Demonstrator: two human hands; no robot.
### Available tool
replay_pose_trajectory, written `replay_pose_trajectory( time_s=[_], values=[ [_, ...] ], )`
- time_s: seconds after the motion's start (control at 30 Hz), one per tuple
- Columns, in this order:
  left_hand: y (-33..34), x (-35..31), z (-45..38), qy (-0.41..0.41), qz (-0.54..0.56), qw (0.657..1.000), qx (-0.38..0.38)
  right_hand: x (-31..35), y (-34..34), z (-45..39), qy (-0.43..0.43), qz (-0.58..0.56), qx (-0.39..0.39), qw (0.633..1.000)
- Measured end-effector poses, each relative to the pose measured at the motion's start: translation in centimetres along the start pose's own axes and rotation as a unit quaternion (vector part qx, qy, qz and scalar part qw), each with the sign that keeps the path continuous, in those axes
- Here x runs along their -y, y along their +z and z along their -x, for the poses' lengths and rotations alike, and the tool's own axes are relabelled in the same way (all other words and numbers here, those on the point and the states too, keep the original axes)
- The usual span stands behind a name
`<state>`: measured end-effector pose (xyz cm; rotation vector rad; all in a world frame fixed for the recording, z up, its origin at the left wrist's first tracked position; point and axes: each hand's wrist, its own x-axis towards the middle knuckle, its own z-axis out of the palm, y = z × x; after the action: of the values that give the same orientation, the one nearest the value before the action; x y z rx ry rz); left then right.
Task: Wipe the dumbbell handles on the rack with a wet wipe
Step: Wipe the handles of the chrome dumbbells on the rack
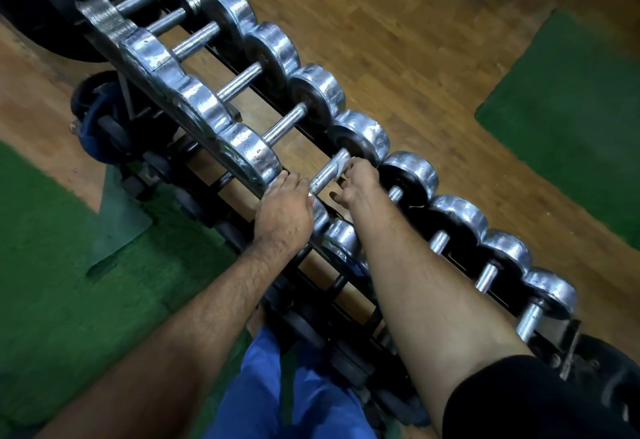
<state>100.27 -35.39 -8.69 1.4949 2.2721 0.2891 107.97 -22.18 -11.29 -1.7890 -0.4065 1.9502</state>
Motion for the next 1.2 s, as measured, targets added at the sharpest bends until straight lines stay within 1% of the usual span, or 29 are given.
replay_pose_trajectory(
  time_s=[0.1, 0.23, 0.3, 0.47, 0.57, 0.73, 0.83, 0.9, 0.97, 1.07, 1.13, 1.2],
  values=[
    [0.4, 0.3, -0.1, 0.006, 0.0, 1.0, 0.001, -0.1, 0.4, -0.7, -0.007, -0.021, -0.032, 0.999],
    [0.5, 0.4, -0.1, 0.007, -0.001, 1.0, -0.002, -1.1, -0.1, -1.5, -0.009, 0.031, -0.001, 0.999],
    [0.5, 0.4, 0.0, 0.01, -0.001, 1.0, -0.005, -1.2, -0.3, -1.8, -0.019, 0.053, 0.001, 0.998],
    [0.7, 0.4, -0.1, 0.007, -0.008, 1.0, -0.008, -1.7, -0.7, -2.9, -0.042, 0.034, -0.008, 0.998],
    [0.6, 0.4, -0.1, 0.009, -0.005, 1.0, -0.008, -1.8, -0.4, -2.8, -0.036, 0.019, -0.006, 0.999],
    [0.7, 0.4, 0.0, 0.008, 0.0, 1.0, -0.012, -2.2, 0.7, -2.1, -0.002, 0.099, -0.013, 0.995],
    [0.9, 0.5, 0.0, 0.011, -0.001, 1.0, -0.018, -2.3, 0.8, -1.4, -0.005, 0.138, -0.006, 0.99],
    [1.0, 0.7, -0.1, 0.013, -0.001, 1.0, -0.017, -1.5, 0.8, -1.6, -0.02, 0.117, -0.027, 0.993],
    [1.1, 0.7, -0.1, 0.016, -0.003, 1.0, -0.019, -1.0, 1.0, -2.2, -0.037, 0.059, -0.052, 0.996],
    [1.1, 0.8, -0.2, 0.018, -0.002, 1.0, -0.019, -1.6, 1.7, -2.2, -0.045, -0.041, -0.025, 0.998],
    [1.2, 0.9, -0.2, 0.021, -0.006, 1.0, -0.021, -2.1, 1.7, -2.0, -0.039, -0.072, -0.012, 0.997],
    [1.2, 0.9, -0.3, 0.021, -0.004, 1.0, -0.019, -2.1, 1.3, -2.2, -0.037, -0.075, -0.007, 0.996]
  ],
)
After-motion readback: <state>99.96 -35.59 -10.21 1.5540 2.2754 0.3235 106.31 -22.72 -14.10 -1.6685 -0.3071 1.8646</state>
